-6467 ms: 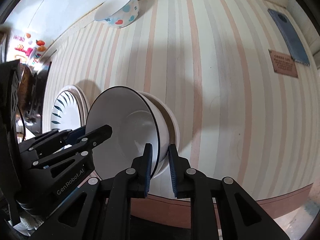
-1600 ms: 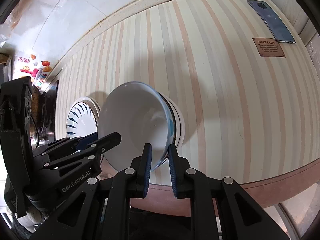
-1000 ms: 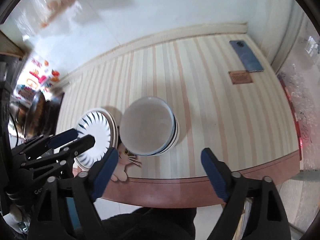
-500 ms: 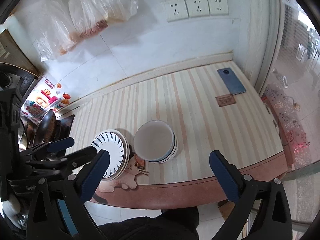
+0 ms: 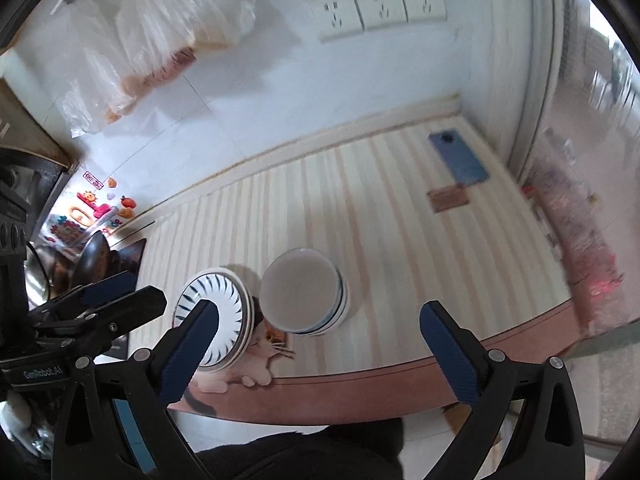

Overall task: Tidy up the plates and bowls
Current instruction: 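Grip the rim of the bowl stack again with both tools, then lift the bowl stack with both tools and carry it over the plate stack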

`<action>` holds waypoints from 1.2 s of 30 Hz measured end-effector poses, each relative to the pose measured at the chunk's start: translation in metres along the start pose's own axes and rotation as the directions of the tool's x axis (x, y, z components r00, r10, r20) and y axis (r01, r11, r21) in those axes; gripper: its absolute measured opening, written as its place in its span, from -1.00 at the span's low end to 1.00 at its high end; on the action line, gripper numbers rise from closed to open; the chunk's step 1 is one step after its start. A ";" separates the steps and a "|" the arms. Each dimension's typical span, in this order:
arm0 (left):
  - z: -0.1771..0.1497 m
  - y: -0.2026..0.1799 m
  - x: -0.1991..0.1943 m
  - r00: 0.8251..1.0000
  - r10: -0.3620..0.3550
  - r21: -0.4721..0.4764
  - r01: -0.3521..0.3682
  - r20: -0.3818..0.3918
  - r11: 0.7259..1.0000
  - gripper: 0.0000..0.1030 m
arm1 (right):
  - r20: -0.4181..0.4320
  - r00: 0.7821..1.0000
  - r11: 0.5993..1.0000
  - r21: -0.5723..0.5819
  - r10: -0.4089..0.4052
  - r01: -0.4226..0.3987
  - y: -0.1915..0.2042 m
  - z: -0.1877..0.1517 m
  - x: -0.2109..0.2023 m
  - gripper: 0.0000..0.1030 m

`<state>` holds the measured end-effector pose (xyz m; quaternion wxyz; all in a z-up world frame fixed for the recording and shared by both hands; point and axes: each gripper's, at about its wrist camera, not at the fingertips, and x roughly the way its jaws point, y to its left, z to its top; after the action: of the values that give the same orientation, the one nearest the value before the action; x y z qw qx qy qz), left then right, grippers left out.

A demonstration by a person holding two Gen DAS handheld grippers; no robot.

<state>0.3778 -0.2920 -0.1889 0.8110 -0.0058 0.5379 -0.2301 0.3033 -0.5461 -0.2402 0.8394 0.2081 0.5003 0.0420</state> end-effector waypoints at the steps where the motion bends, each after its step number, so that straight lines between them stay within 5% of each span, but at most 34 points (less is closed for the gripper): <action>1: 0.002 0.002 0.009 1.000 -0.007 -0.005 0.007 -0.011 1.000 0.80 | -0.021 1.000 1.000 0.005 0.014 -0.014 -0.004 0.002 0.010 0.99; 11: 0.021 0.043 0.117 0.974 -0.078 -0.133 0.050 -0.215 0.990 0.77 | -0.229 0.965 0.989 0.105 0.125 -0.103 -0.047 0.011 0.133 0.99; 22: 0.016 0.071 0.210 0.885 -0.202 -0.260 0.096 -0.420 0.961 0.60 | -0.373 0.904 0.961 0.251 0.209 -0.119 -0.082 -0.006 0.241 0.89; 27: 0.005 0.069 0.225 0.857 -0.225 -0.265 0.109 -0.463 0.958 0.16 | -0.411 0.868 0.938 0.311 0.278 -0.153 -0.089 -0.012 0.272 0.27; 32: 0.000 0.068 0.225 0.870 -0.228 -0.267 0.117 -0.436 0.957 0.12 | -0.413 0.838 0.909 0.359 0.357 -0.210 -0.088 -0.016 0.290 -0.02; 36: 0.000 0.068 0.226 0.882 -0.218 -0.267 0.111 -0.417 0.957 0.12 | -0.405 0.838 0.906 0.362 0.366 -0.220 -0.086 -0.016 0.296 -0.03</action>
<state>0.4737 -0.3167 -0.4030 0.6385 -0.0955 0.7287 -0.2285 0.4246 -0.5368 -0.5236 0.6370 0.3919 0.6482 0.1432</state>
